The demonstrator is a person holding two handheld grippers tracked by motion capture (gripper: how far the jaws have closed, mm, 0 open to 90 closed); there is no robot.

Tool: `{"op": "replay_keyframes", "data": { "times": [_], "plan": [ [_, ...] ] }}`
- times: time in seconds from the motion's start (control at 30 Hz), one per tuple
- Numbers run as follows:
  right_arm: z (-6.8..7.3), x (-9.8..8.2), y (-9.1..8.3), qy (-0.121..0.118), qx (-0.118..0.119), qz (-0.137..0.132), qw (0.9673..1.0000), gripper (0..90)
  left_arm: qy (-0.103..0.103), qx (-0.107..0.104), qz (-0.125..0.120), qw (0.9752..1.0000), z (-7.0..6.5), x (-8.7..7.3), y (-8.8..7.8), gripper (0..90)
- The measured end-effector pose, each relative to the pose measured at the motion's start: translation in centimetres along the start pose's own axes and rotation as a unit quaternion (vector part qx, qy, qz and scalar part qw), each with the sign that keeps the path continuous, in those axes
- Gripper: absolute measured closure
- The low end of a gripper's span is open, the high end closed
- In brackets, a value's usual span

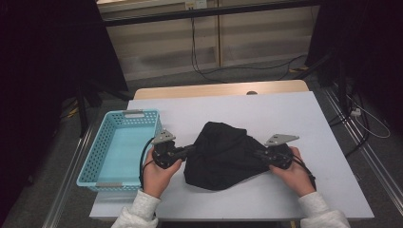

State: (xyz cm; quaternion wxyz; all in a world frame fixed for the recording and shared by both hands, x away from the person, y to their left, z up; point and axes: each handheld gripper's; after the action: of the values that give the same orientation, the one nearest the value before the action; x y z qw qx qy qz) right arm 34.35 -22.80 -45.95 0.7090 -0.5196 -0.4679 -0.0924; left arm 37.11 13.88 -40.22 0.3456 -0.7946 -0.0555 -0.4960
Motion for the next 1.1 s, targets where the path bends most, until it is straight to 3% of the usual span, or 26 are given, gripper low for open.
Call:
{"op": "replay_keyframes", "data": {
  "times": [0.23,0.3,0.47,0.77,0.93,1.0,1.07,1.1],
  "plan": [
    [-2.1,-2.2,-2.9,0.018,-0.037,0.008,0.9991,88.2,0.002,0.0,0.0,1.0,0.0,0.3,0.4,87.2],
    [-2.3,-2.4,-3.1,0.017,-0.032,0.004,0.9993,87.3,-0.001,0.0,0.0,1.0,0.2,0.3,0.5,87.2],
    [-1.4,-1.3,-2.6,0.02,-0.032,-0.012,0.9992,59.6,-0.001,-0.005,0.004,1.0,0.3,0.1,0.9,87.2],
    [0.2,1.3,-0.7,0.031,-0.018,-0.041,0.9985,42.5,-0.006,0.004,0.009,0.9999,0.6,-0.6,0.5,87.1],
    [1.0,2.3,1.6,0.03,-0.01,-0.039,0.9987,39.4,-0.01,0.009,0.016,0.9998,0.6,-1.0,0.5,87.1],
    [1.4,2.3,2.7,0.028,-0.006,-0.026,0.9992,40.3,-0.013,0.011,0.016,0.9997,0.7,-1.2,0.5,87.0],
    [1.7,2.2,3.7,0.02,-0.006,-0.011,0.9997,45.6,-0.013,0.012,0.017,0.9997,0.7,-1.3,0.4,87.0],
    [1.7,2.2,3.8,0.027,0.001,-0.018,0.9995,55.2,-0.014,0.013,0.016,0.9997,0.7,-1.3,0.4,87.0]
  ]
}}
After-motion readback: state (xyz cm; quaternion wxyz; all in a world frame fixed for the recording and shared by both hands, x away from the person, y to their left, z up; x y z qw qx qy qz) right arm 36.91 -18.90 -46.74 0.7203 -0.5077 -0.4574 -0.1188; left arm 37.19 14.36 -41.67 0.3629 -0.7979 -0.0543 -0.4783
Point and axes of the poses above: each handheld gripper's, and its own axes: y roughly forward along the jaws, x roughly out of its top, z roughly to its left, and after that the axes turned 2 degrees about -x, right-handed
